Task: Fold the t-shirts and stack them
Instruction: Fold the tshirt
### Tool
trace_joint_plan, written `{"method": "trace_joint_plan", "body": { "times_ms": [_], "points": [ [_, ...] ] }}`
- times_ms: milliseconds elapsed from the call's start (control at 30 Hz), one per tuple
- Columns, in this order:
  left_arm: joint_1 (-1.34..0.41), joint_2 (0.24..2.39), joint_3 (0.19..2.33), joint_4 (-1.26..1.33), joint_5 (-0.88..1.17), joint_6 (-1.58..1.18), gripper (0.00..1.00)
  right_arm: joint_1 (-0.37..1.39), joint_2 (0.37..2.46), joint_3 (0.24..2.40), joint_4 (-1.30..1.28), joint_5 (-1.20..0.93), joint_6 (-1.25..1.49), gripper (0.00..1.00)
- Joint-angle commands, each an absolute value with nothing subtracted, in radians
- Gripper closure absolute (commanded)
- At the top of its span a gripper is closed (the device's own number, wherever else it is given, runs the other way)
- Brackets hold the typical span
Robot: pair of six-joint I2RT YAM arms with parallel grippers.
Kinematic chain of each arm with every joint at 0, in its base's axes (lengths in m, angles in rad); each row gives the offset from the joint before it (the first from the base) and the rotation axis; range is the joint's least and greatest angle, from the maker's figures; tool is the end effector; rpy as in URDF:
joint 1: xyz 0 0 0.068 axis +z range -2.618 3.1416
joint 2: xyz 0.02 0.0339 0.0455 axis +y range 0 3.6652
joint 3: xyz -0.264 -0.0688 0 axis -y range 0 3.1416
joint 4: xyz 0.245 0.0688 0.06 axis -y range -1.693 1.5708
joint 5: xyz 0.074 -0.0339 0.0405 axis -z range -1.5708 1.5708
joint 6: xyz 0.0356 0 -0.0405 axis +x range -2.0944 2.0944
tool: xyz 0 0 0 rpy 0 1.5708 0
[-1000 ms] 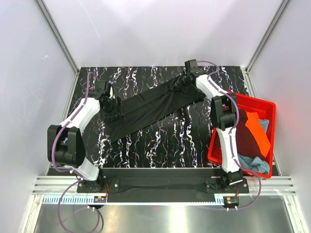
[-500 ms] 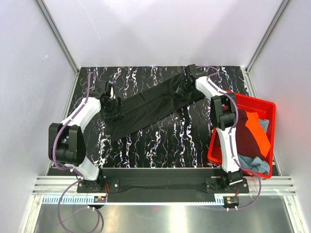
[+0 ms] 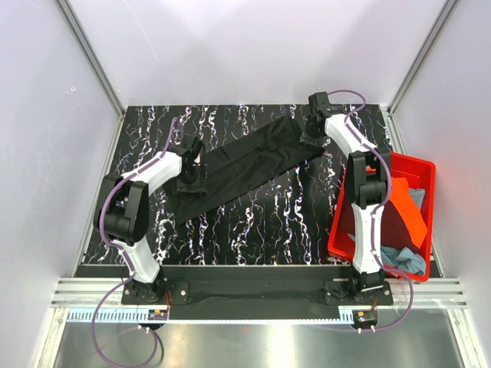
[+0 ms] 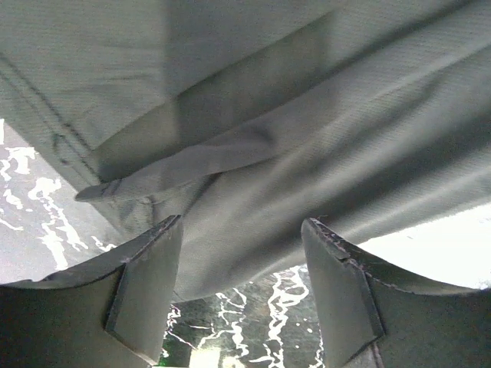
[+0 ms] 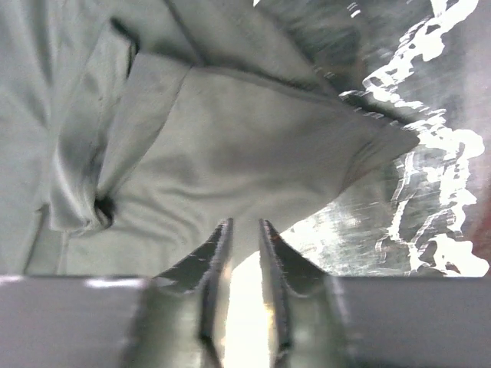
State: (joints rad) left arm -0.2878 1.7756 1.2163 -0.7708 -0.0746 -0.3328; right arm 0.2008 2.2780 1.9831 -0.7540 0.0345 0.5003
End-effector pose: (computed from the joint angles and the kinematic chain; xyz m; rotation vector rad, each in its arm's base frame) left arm 0.3261 -0.0938 0.1865 -0.0781 2.8888 -0.0040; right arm 0.4883 0.0981 0.2054 0.4048 2.6016 0.1988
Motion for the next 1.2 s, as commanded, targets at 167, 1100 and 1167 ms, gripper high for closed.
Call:
{"method": "trace_joint_plan", "body": {
  "times_ms": [167,1100,1167],
  "points": [
    [-0.284,1.749,1.155,-0.744,-0.114,-0.35,0.33,0.155,2.322,2.065,-0.752,0.09,0.471,0.89],
    [-0.455,1.733,0.933,-0.764,0.1,-0.586,0.33,0.075,2.479,2.189,-0.768,0.066,0.331,0.83],
    [-0.52,1.697,0.93,-0.765,0.123,-0.638,0.33,0.075,2.465,2.194,-0.773,0.057,0.327,0.79]
  ]
}}
